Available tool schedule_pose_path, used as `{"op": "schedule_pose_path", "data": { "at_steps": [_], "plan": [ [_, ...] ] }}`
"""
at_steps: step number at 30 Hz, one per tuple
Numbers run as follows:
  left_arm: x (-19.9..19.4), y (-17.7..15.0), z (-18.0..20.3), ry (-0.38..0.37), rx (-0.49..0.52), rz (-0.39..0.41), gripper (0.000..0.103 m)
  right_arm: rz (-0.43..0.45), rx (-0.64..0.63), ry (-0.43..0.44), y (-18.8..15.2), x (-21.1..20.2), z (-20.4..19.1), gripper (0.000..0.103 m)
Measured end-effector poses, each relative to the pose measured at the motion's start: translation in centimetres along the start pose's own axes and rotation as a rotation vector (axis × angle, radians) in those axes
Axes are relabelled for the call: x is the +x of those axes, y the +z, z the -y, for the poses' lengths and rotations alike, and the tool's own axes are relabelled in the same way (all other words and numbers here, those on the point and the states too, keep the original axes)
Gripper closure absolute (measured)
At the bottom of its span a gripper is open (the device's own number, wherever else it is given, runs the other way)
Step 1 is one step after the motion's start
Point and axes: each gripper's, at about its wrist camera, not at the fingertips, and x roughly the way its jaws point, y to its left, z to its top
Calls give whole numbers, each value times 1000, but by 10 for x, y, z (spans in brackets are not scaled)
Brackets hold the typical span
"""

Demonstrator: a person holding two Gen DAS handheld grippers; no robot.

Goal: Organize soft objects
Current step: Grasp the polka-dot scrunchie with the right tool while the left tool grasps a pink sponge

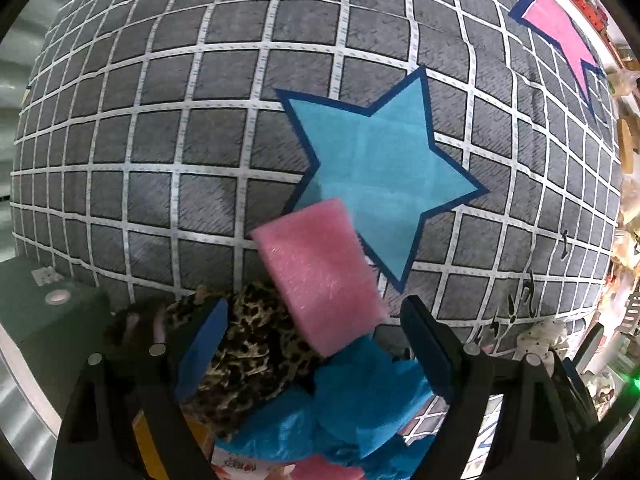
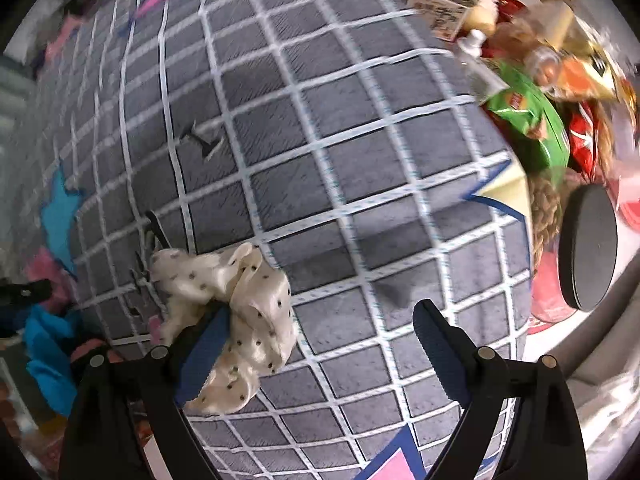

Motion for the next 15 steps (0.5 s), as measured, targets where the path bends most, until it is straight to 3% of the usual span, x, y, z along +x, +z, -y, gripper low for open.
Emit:
{"op": "schedule_pose_path", "data": {
  "at_steps": [4, 5, 7, 11, 15],
  "plan": [
    [7, 2, 1, 17, -28, -6, 13, 53, 19, 114, -11, -24, 15, 11],
    [14, 6, 6, 17, -34, -8, 13, 57, 11, 136, -15, -28, 14, 2],
    [21, 6, 6, 30, -42, -18, 13, 47, -19, 168, -22, -25, -3, 0],
    [33, 13, 16, 56, -45, -20, 13, 21, -77, 162, -17, -7, -30, 0],
    [51, 16, 25, 104, -28, -26, 12, -19, -123, 61, -12, 18, -48, 0]
  ]
}}
